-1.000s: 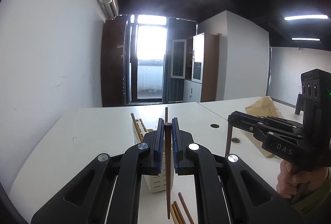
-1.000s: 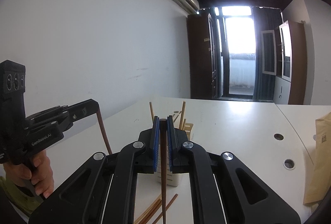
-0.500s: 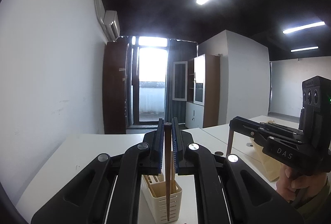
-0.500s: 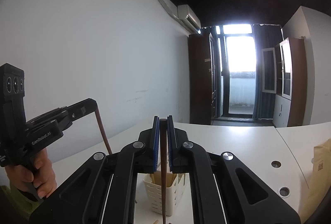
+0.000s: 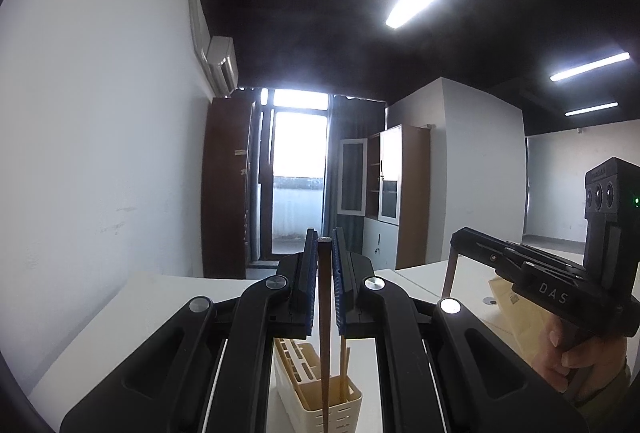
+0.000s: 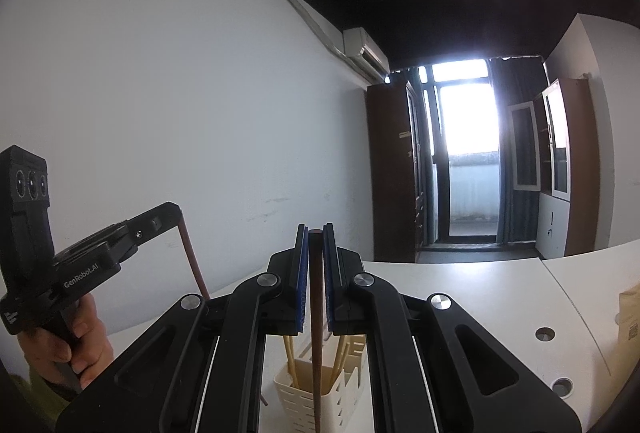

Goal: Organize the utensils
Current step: 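Lower both held chopsticks down into the caddy slots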

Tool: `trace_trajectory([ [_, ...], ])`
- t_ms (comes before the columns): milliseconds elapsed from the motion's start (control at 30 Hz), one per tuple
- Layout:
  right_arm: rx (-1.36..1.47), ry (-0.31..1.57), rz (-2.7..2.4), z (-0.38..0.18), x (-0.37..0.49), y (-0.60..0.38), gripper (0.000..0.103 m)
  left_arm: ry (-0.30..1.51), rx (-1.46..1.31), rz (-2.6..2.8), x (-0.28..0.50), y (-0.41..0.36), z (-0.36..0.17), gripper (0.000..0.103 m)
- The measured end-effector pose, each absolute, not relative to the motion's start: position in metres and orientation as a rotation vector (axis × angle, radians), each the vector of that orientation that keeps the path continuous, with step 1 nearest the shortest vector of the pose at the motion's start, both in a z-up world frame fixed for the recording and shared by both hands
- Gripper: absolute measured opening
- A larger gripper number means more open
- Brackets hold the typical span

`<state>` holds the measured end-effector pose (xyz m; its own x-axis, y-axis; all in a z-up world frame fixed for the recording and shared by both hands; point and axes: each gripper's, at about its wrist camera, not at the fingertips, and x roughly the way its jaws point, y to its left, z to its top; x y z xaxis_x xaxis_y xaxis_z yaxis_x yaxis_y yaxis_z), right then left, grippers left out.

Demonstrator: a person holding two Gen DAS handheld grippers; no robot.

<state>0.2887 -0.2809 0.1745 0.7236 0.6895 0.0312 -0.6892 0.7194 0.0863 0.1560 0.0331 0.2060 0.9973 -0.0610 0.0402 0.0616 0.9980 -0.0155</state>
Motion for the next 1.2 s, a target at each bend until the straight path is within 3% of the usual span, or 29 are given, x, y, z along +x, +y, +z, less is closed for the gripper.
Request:
trace_trajectory([
  [600,0.159,-0.101,0.796,0.184,0.307,-0.278,0.008,-0.119,-0.034,-0.036,0.176,0.038,0.211,0.007],
  [1200,0.089,0.025,0.811,0.165,0.342,-0.247,0.008,-0.018,-0.067,-0.044,0.202,0.036,0.195,0.007],
])
